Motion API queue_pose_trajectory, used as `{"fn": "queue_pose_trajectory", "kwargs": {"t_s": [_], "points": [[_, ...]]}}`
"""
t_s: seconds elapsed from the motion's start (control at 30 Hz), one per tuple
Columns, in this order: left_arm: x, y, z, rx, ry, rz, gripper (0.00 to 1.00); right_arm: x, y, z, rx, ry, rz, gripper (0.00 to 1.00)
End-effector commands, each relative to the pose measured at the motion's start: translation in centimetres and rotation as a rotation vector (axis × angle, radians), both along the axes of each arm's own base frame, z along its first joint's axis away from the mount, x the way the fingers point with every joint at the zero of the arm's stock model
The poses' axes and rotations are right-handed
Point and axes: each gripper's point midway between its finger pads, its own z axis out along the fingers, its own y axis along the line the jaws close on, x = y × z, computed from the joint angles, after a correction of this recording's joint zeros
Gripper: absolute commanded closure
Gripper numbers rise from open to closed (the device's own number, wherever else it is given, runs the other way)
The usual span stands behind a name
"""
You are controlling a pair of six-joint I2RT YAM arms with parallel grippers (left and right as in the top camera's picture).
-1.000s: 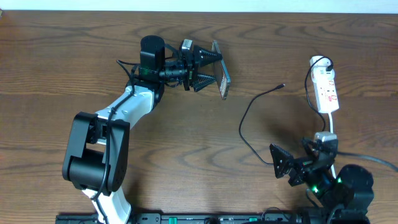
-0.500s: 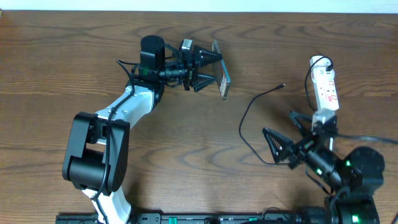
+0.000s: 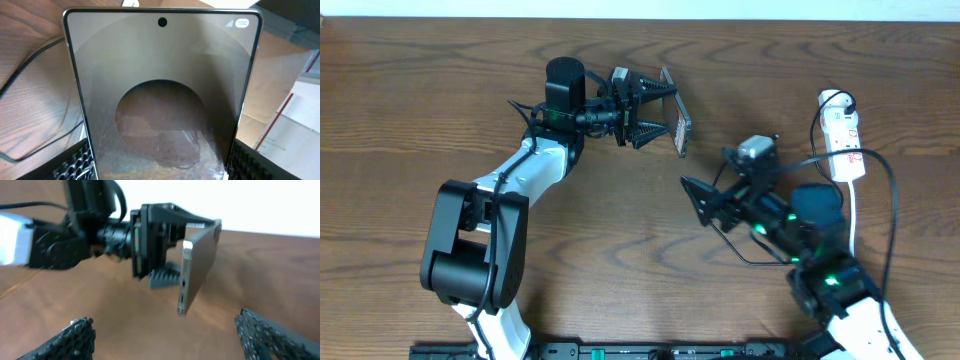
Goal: Plug charger to phone and switch on socket
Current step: 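Move the right gripper toward the phone held by the left gripper, then grasp the phone's side edge with the right gripper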
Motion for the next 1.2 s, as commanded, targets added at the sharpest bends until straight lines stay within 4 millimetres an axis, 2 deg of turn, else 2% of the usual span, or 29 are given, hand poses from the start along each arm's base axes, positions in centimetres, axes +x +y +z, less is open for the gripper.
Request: {"fn": "queue_pose_trajectory", "kwargs": {"t_s": [0.0, 0.2, 0.43, 0.6, 0.73, 0.83, 0.93, 1.17], "points": [[0.1, 0.2, 0.9, -0.019, 0.008, -0.003, 0.40, 2.4, -1.1, 0.2, -0.056, -0.058, -0.207, 0.11], [0.1, 0.2, 0.9, -0.019, 0.008, -0.004, 0.40, 4.5, 0.2, -1.1, -0.067, -0.070, -0.247, 0.15], [0.1, 0.2, 0.9, -0.019, 0.008, -0.004, 0.40, 7.0, 2.1, -0.9, -0.066, -0.066, -0.237, 0.22], [0.1, 0.2, 0.9, -0.019, 0.007, -0.004, 0.40, 8.0, 3.6, -0.8, -0.066, -0.058, -0.209, 0.29], [0.1, 0.2, 0.9, -0.019, 0.008, -0.004, 0.40, 8.2, 4.5, -1.6, -0.079, -0.042, -0.191, 0.35], [0.1, 0.2, 0.9, -0.019, 0.008, -0.004, 0.40, 8.0, 5.2, -2.1, -0.089, -0.032, -0.175, 0.44], [0.1, 0.2, 0.9, -0.019, 0.008, -0.004, 0.40, 7.7, 5.6, -1.9, -0.085, -0.037, -0.164, 0.53], [0.1, 0.2, 0.9, -0.019, 0.007, -0.004, 0.40, 7.8, 5.6, -1.8, -0.083, -0.039, -0.165, 0.64]]}}
